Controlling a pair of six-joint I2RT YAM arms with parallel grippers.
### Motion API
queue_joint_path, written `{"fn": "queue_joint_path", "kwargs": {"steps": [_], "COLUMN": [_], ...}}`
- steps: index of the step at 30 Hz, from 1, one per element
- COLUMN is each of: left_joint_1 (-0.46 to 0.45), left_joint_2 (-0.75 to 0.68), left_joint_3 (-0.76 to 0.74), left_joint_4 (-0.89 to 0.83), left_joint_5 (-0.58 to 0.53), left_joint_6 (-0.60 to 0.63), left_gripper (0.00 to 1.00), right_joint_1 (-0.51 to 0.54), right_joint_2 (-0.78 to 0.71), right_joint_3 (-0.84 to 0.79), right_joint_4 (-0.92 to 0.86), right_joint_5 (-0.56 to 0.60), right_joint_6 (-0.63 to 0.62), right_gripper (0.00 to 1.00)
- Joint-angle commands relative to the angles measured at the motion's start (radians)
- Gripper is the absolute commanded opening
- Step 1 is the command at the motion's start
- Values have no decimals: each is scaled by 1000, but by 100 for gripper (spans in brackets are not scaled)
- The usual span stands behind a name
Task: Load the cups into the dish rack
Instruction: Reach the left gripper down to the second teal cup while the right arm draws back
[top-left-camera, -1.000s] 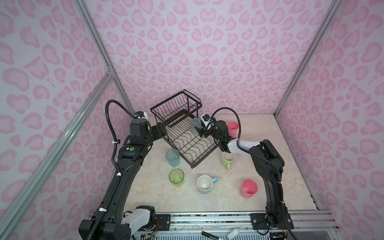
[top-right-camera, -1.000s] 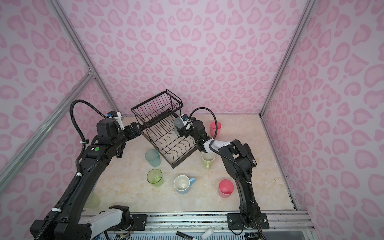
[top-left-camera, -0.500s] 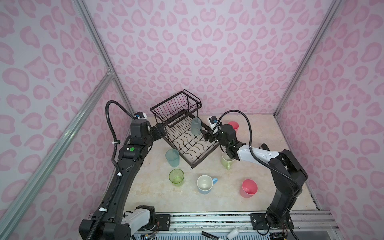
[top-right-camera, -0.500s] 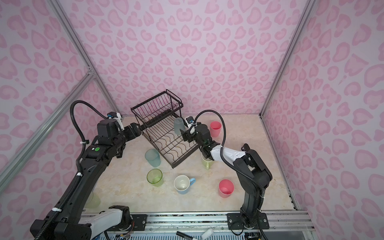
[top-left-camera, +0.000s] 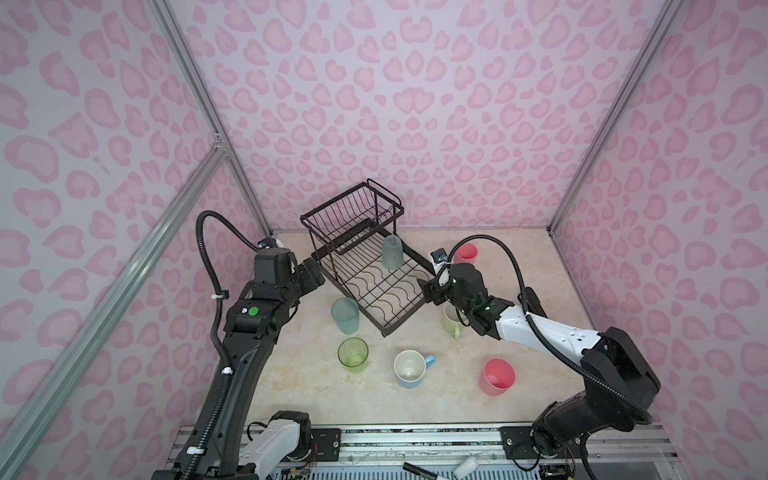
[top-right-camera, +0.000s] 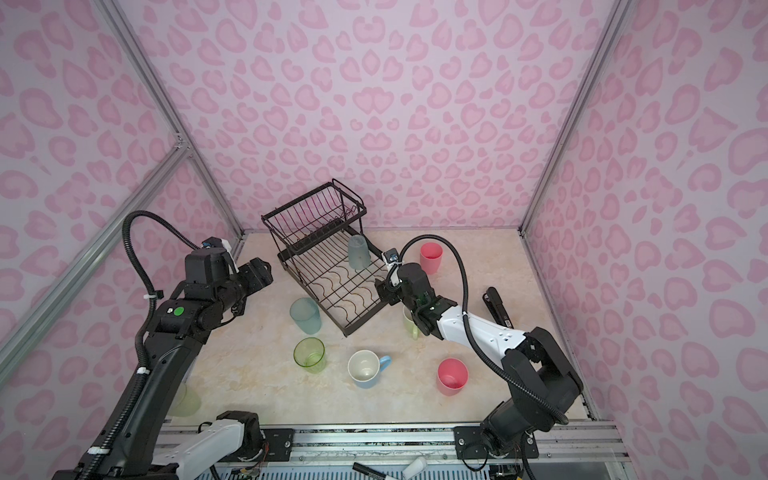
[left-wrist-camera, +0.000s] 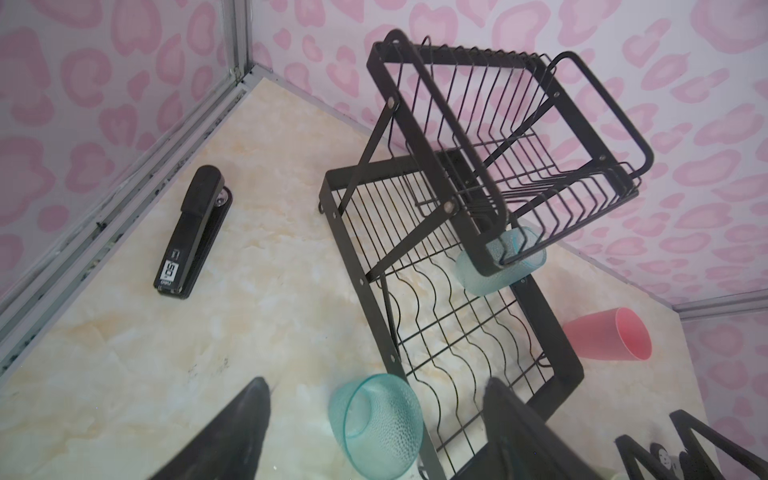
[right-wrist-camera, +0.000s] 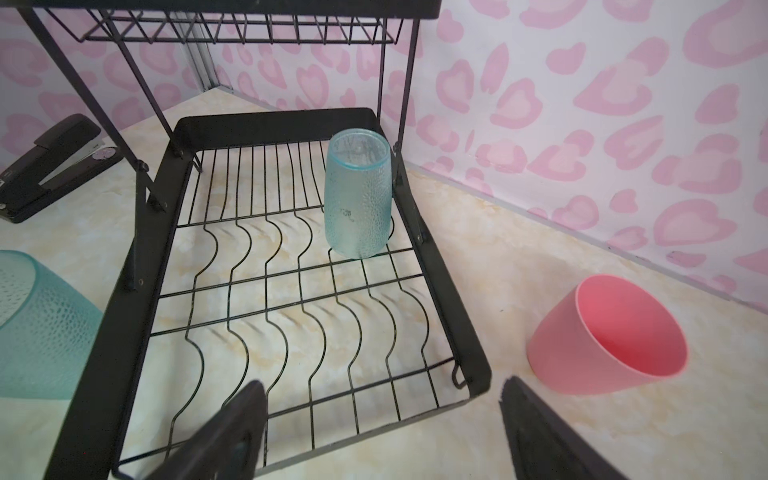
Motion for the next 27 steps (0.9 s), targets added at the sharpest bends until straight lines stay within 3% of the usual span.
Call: {"fn": "queue_joint_path", "kwargs": {"steps": [1,11,27], "left_joint_1": [1,-11,-104], "left_joint_2": [-3,59,265], "left_joint_3": [-26,-171,-113], "left_joint_4": [-119,-139,-148], "left_joint_5": [18,166,108], "left_joint_6": [-61,-151,-115], "left_gripper": [79,68,64], "right_joint_1": [1,1,14], "right_joint_2": [-11,-9,34], "right_joint_3": [-19,-20,3], "right_joint_4": [-8,-13,-39], "right_joint_5": [19,-36,-79], "right_joint_6": [4,11,7], "right_gripper": [87,85,85]}}
